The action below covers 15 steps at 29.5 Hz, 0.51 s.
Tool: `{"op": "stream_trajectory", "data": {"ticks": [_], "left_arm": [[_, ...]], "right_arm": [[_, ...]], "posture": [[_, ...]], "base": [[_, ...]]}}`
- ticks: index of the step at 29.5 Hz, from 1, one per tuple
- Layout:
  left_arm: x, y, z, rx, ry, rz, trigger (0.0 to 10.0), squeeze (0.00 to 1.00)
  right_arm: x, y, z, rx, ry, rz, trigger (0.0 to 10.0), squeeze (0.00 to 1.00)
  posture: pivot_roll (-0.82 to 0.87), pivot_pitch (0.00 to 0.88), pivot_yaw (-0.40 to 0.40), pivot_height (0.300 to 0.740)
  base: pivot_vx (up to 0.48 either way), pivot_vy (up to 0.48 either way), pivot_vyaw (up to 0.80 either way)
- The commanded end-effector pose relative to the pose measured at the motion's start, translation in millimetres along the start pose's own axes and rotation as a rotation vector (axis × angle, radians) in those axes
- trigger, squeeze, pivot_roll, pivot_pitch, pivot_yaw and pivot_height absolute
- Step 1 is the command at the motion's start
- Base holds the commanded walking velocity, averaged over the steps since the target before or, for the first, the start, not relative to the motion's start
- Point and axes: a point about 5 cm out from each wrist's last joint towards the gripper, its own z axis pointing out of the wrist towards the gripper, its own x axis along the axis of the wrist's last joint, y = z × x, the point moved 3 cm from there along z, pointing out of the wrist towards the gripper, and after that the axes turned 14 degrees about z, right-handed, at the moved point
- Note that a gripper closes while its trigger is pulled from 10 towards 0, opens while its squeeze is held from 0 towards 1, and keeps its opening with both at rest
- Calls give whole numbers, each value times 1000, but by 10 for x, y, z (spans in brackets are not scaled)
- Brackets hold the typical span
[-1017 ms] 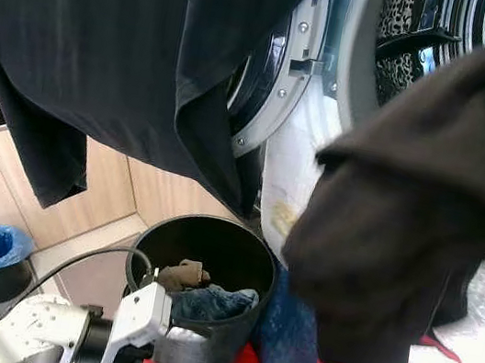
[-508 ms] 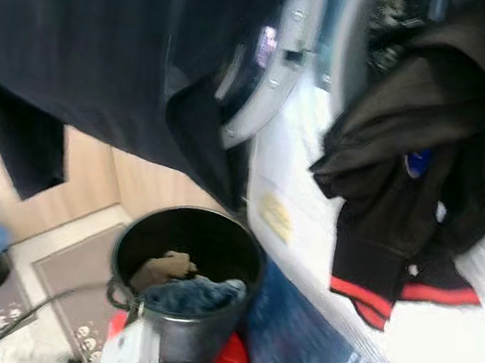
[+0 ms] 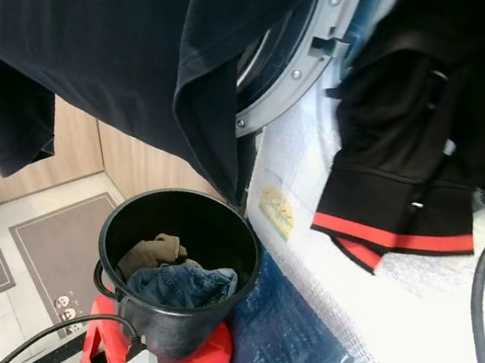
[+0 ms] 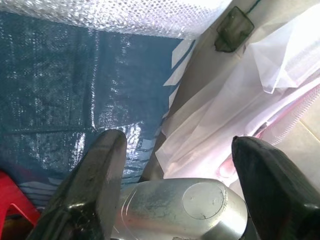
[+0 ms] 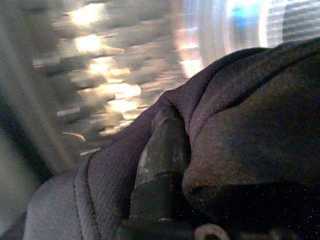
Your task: Clothes washing
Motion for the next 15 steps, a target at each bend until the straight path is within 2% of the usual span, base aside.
{"op": "stream_trajectory", "data": {"ticks": [1, 3, 4, 5, 6, 7, 9, 10, 12, 15], "left_arm": [[38, 43, 1, -1, 8, -2, 10000, 0], [33, 43, 7, 5, 3, -11, 10000, 0], [30, 50, 3, 5, 1, -14, 10000, 0], [25, 52, 2, 7, -3, -18, 10000, 0], [28, 45, 4, 10, -2, -17, 10000, 0], [28, 45, 4, 10, -2, -17, 10000, 0], [34, 31, 10, 18, -1, -18, 10000, 0], [41, 20, 17, 24, 1, -14, 10000, 0], [44, 16, 22, 28, 0, -16, 10000, 0], [49, 14, 25, 29, -1, -15, 10000, 0]], "right_arm": [[219, 263, -71, -181, 132, -15, 10000, 0], [276, 365, -98, -245, 180, -29, 10000, 0], [346, 444, -134, -285, 231, -6, 10000, 0], [490, 650, -243, -419, 339, 16, 10000, 0], [564, 762, -316, -494, 393, 25, 10000, 0], [564, 762, -316, -494, 393, 25, 10000, 0], [695, 915, -445, -583, 479, 61, 10000, 0], [808, 990, -546, -625, 560, 112, 10000, 0], [944, 986, -631, -625, 632, 122, 10000, 0], [995, 968, -657, -616, 660, 134, 10000, 0]], "posture": [[-114, 38, -142, 740], [-109, 34, -146, 740], [-109, 34, -146, 740], [-109, 32, -146, 740], [-109, 35, -145, 740], [-109, 35, -145, 740], [-111, 38, -143, 740], [-111, 38, -142, 740], [-113, 41, -138, 740], [-113, 42, -139, 740]], "base": [[0, 0, 0], [0, 0, 0], [0, 0, 0], [0, 0, 0], [0, 0, 0], [0, 0, 0], [0, 0, 0], [0, 0, 0], [0, 0, 0], [0, 0, 0]]}}
